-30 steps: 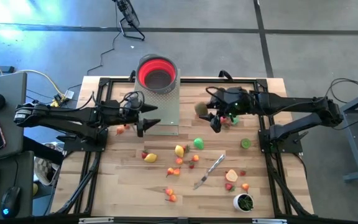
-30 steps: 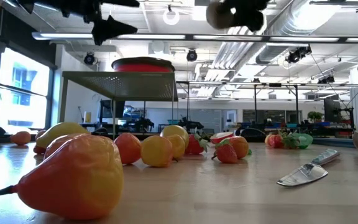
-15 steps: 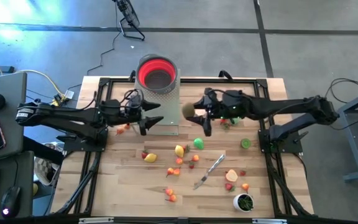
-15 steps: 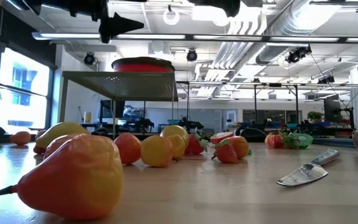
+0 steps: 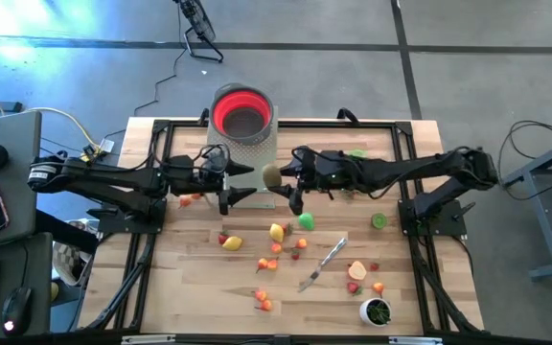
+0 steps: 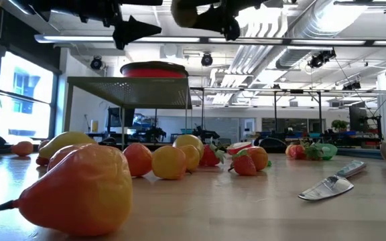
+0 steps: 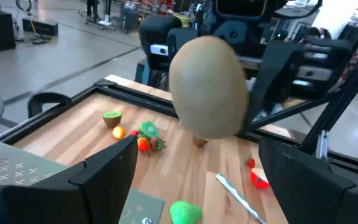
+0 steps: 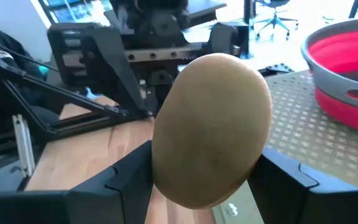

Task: Pick & Place Fruit
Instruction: Put the kiwi into the red strainer on the shelf

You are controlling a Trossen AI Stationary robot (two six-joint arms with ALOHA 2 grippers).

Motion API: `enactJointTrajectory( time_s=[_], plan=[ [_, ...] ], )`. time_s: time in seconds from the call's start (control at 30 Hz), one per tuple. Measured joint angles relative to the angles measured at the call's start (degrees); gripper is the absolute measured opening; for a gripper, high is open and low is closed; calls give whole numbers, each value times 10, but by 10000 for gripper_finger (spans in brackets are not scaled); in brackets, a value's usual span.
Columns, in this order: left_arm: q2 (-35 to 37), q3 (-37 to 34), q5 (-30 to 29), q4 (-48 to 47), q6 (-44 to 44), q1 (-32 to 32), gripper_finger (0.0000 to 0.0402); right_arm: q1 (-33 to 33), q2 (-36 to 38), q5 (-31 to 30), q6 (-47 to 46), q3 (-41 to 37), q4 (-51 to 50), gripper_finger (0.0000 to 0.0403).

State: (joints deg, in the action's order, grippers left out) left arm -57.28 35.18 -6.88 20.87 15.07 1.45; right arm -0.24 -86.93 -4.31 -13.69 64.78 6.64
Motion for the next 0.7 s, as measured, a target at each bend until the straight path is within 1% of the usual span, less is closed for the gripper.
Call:
enactJointTrajectory(
  time_s=[0.23, 0.4, 0.7],
  plan=[
    [-13, 0, 1, 13, -4, 0, 329, 6, -32, 1, -14, -1, 36, 219],
    [-40, 0, 1, 38, -4, 0, 329, 7, -39, 2, -15, -1, 52, 219],
    [-78, 0, 1, 113, -19, 0, 329, 8, -43, 1, -17, -1, 60, 219]
  ],
)
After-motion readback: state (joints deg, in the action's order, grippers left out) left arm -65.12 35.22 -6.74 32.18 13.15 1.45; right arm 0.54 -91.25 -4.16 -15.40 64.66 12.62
